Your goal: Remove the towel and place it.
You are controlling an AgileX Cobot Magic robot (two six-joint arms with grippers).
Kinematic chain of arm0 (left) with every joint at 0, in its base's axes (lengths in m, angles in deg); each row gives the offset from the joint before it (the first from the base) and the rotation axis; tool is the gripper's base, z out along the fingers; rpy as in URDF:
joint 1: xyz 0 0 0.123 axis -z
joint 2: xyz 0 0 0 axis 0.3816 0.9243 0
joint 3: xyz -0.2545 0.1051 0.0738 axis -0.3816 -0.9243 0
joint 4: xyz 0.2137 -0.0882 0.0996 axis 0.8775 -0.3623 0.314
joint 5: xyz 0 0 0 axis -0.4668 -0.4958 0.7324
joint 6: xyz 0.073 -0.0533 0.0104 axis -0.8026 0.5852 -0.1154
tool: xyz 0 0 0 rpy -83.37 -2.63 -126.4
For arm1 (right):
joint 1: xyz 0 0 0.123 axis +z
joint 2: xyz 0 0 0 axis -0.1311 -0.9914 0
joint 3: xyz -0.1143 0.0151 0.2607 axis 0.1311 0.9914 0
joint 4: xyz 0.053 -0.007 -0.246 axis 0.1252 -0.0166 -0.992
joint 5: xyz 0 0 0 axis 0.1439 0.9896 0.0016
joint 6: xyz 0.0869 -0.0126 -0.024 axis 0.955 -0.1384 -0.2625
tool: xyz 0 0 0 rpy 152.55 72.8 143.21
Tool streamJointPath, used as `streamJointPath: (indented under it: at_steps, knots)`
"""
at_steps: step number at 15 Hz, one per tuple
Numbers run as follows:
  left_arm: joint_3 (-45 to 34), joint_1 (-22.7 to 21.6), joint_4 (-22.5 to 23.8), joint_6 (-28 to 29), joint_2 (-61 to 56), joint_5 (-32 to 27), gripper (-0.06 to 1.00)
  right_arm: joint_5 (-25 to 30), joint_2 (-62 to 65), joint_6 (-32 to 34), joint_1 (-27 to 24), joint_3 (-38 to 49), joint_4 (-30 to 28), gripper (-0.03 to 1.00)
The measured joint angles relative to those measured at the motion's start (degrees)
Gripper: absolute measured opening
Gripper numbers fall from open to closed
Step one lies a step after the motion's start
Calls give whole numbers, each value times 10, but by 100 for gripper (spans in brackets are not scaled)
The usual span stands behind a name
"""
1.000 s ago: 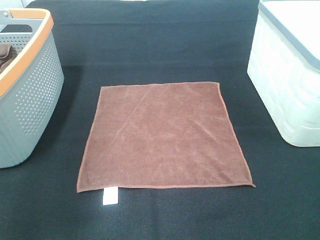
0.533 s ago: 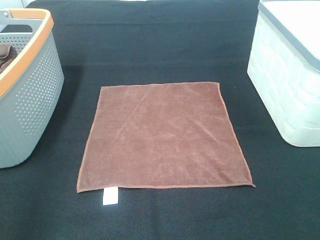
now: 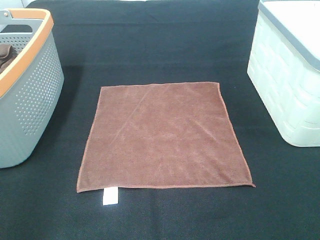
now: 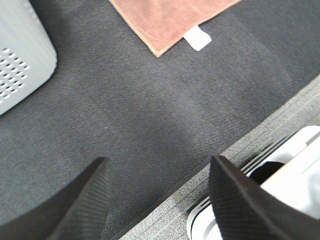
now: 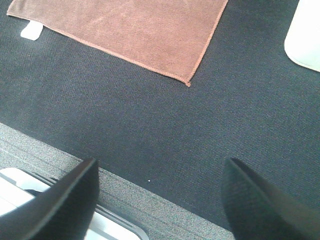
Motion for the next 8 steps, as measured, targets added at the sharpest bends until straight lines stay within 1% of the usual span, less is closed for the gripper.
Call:
streamJointPath:
  at_steps: [1, 8]
  knots:
    - [0, 0, -6, -4, -1, 1, 56, 0, 0, 0, 0, 0, -1, 66]
    - [0, 0, -6, -5, -1, 1, 56, 0, 0, 0, 0, 0, -1, 66]
